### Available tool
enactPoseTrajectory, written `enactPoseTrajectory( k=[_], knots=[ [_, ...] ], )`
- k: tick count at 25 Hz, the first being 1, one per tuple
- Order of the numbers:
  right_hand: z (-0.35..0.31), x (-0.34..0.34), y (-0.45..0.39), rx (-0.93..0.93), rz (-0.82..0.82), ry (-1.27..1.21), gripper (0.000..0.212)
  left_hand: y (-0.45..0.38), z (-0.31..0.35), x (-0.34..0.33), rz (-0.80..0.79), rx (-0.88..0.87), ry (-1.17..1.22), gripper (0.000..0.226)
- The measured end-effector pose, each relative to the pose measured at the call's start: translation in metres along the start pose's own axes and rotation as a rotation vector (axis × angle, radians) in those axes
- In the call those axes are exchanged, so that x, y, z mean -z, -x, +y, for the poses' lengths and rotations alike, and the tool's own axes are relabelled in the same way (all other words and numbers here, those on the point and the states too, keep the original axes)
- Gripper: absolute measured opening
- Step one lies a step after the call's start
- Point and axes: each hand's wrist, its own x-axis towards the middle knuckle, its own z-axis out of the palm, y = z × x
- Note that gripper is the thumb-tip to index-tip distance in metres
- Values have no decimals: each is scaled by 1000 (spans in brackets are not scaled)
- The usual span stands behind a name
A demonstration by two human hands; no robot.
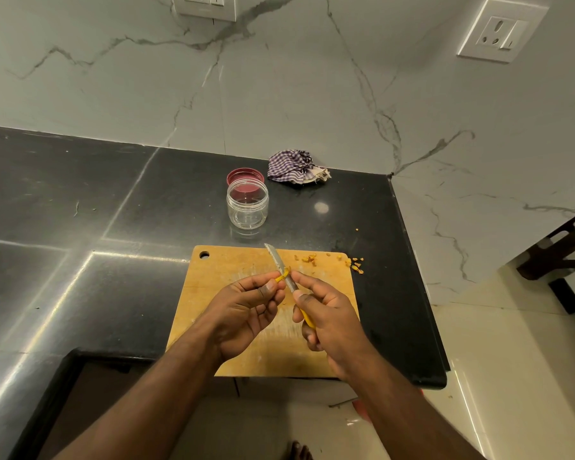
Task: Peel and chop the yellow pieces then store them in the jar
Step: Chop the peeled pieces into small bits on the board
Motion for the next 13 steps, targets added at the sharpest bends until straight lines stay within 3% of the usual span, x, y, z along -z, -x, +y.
enactPoseTrajectory(
  k=[13],
  knots=[
    [0, -5, 0, 26, -15, 57, 33, -3, -2, 1, 43, -59, -91, 29]
  ],
)
